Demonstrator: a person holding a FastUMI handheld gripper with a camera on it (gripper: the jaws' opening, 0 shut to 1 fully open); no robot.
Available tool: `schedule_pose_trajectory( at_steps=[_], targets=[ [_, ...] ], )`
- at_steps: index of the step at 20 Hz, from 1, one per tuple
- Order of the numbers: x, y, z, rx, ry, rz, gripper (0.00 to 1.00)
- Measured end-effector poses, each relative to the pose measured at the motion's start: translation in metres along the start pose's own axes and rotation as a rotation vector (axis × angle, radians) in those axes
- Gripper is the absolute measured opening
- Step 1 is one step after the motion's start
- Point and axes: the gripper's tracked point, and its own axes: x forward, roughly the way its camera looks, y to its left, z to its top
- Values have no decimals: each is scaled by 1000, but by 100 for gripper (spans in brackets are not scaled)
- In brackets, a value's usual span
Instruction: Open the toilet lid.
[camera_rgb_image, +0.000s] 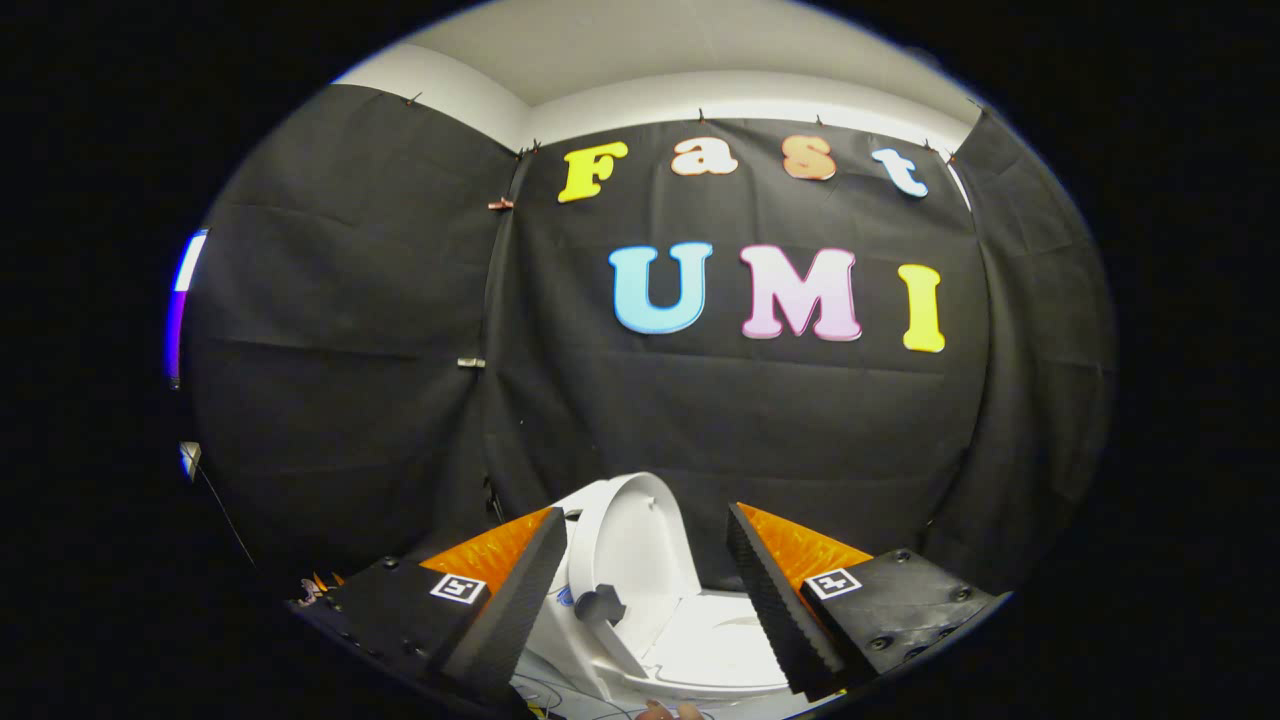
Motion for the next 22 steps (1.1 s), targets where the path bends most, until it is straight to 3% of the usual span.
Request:
schedule_pose_trajectory(
  at_steps=[9,16,22],
  targets=[
    [-65,-63,66,0,-125,-145,97],
    [-93,-102,67,5,-123,-250,97],
    [-95,-110,67,-1,-121,-267,97]
  ],
)
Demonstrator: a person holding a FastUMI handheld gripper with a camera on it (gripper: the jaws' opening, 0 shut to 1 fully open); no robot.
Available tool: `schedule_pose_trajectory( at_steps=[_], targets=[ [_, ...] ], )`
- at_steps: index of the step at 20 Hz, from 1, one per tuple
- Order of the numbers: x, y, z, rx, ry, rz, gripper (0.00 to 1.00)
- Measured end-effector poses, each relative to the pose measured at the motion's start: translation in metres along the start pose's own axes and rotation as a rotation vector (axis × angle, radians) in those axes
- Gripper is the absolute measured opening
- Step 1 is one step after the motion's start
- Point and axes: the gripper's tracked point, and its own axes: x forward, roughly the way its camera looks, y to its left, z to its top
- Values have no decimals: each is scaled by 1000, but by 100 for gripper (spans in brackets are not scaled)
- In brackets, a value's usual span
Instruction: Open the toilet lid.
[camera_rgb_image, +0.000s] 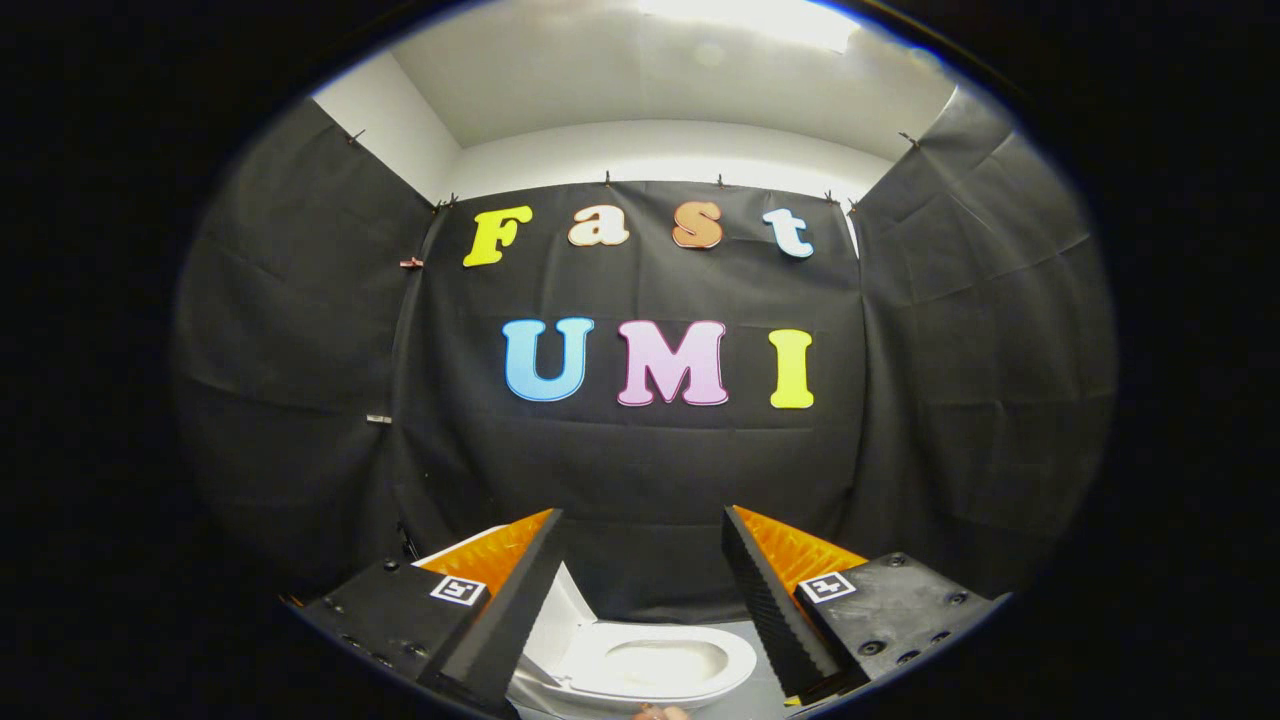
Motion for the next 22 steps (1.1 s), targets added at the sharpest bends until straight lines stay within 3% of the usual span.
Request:
schedule_pose_trajectory(
  at_steps=[22],
  targets=[
    [3,1,-3,3,9,15,97]
  ],
)
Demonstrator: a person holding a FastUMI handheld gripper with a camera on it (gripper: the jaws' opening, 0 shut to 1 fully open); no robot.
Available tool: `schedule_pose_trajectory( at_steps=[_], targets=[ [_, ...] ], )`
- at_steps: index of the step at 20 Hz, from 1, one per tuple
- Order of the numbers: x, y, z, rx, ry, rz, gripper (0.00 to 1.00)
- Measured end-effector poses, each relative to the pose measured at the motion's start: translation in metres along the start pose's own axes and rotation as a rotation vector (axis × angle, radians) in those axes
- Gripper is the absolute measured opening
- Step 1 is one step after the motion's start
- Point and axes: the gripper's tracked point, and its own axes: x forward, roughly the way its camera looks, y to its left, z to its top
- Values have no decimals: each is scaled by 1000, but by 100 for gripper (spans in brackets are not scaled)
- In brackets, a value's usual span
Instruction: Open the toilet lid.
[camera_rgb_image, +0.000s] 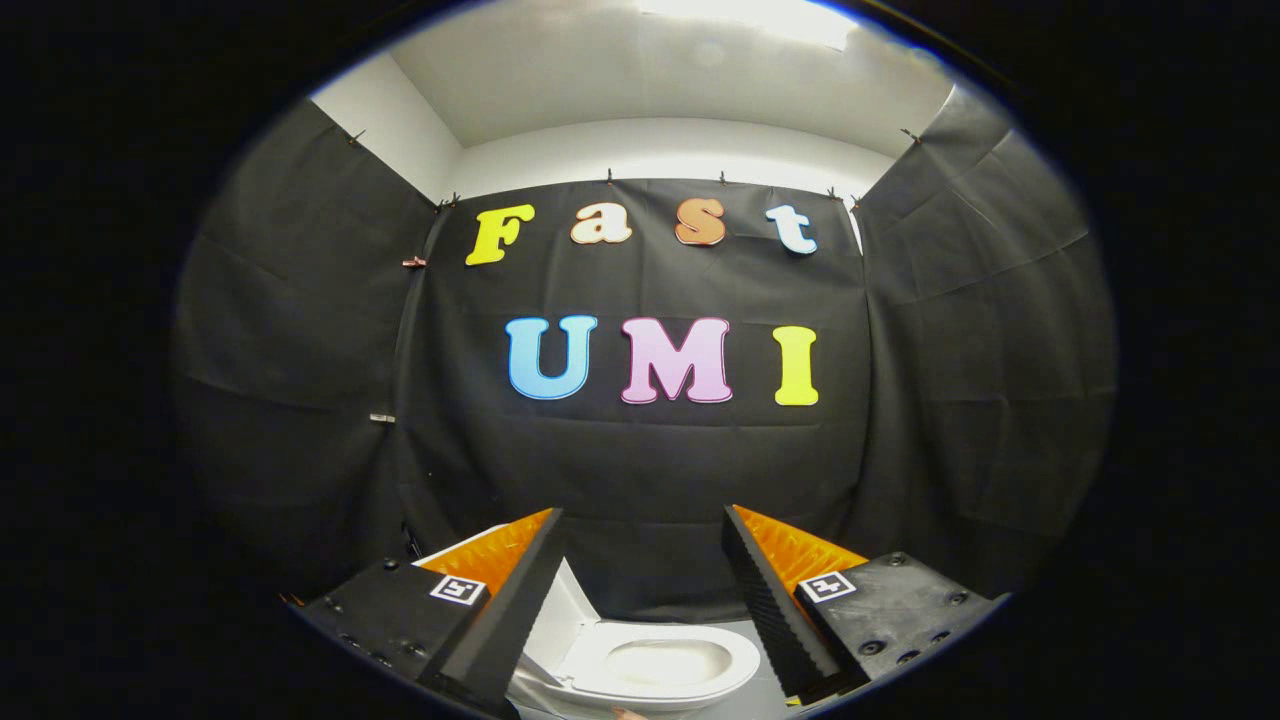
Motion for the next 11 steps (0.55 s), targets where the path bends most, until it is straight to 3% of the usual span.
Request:
schedule_pose_trajectory(
  at_steps=[11],
  targets=[
    [1,5,2,-25,-2,2,98]
  ],
)
